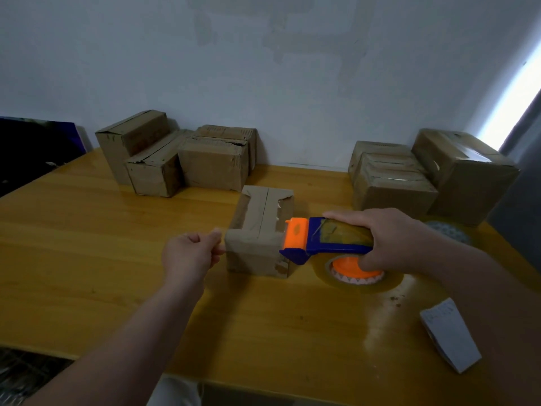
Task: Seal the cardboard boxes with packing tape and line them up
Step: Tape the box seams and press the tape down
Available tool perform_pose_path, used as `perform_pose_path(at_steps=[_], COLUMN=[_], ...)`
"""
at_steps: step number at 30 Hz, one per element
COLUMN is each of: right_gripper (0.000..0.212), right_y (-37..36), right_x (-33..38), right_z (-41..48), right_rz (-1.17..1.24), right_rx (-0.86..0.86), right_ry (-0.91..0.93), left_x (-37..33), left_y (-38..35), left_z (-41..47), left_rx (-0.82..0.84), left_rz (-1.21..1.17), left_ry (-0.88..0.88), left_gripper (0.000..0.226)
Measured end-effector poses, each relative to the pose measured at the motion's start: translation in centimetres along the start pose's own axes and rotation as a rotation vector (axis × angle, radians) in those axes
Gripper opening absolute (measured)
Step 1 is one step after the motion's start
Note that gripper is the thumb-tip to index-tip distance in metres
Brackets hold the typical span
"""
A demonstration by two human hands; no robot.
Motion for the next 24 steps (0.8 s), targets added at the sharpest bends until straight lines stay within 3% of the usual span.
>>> perform_pose_path(at_steps=[13, 20, 24], right_gripper=[0.092, 0.096, 0.096], right_y=[-1.4, -2.0, -2.0], right_x=[-1.1, -1.7, -1.5], right_z=[0.8, 1.2, 1.0], right_rz=[0.073, 0.119, 0.114], right_rx=[0.035, 0.043, 0.044], right_ry=[-0.024, -0.036, -0.042], left_x=[1.7, 2.0, 0.6], left_y=[-0.5, -1.0, -0.3], left_z=[1.1, 1.3, 1.1], left_rx=[0.056, 0.233, 0.147], left_rz=[0.062, 0.251, 0.276], left_ry=[0.064, 0.139, -0.04], left_gripper=[0.022, 0.025, 0.016])
Point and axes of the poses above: each hand's wrist, its own z-axis towards the middle knuckle, its own y-axis out of the back of the hand, x = y × z, the point moved 7 cm from there along z, towards the middle knuckle, and after that the axes turned 5 degrees about z, right-handed, at the moved point
